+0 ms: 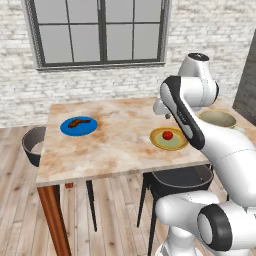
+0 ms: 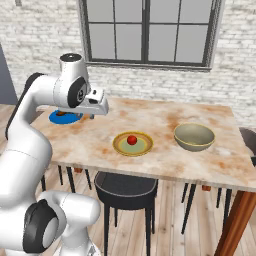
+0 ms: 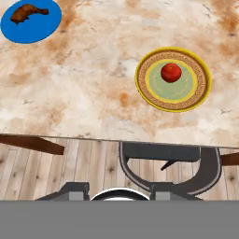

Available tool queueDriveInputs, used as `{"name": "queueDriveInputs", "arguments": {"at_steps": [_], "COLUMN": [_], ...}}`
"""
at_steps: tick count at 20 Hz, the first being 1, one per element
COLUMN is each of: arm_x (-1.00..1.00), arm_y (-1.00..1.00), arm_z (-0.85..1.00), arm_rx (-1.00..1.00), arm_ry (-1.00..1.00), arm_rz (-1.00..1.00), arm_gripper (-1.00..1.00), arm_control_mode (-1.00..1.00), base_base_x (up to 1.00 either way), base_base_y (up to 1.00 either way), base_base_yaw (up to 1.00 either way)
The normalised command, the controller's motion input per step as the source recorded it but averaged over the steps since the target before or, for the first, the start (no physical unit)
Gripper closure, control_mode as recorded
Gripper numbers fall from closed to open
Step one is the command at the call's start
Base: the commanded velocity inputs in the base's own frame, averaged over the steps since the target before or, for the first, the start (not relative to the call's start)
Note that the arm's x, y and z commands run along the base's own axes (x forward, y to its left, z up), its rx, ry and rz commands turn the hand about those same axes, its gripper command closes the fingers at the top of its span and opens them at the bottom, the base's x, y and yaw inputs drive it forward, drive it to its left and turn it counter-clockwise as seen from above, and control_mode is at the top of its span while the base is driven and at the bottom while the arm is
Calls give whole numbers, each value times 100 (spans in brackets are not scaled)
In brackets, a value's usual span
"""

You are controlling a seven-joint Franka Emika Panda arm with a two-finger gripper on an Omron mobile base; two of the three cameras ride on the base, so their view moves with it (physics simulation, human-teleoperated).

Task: Pick the chicken drumstick and tomato from their plates and place them in the bowl. Then put the bowl in the fridge.

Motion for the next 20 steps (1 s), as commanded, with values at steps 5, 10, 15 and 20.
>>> {"name": "queueDriveInputs", "arguments": {"at_steps": [5, 10, 15, 20], "arm_x": [0, 1, 24, 44], "arm_y": [-7, -32, -43, -28], "arm_z": [-1, -11, -25, -42], "arm_rx": [2, 3, 3, -2], "arm_ry": [0, 0, 0, 0], "arm_rz": [0, 0, -4, -17], "arm_gripper": [-100, -100, -100, -100], "arm_control_mode": [-100, -100, -100, -100], "base_base_x": [0, 0, 0, 0], "base_base_y": [0, 0, 0, 0], "base_base_yaw": [0, 0, 0, 0]}}
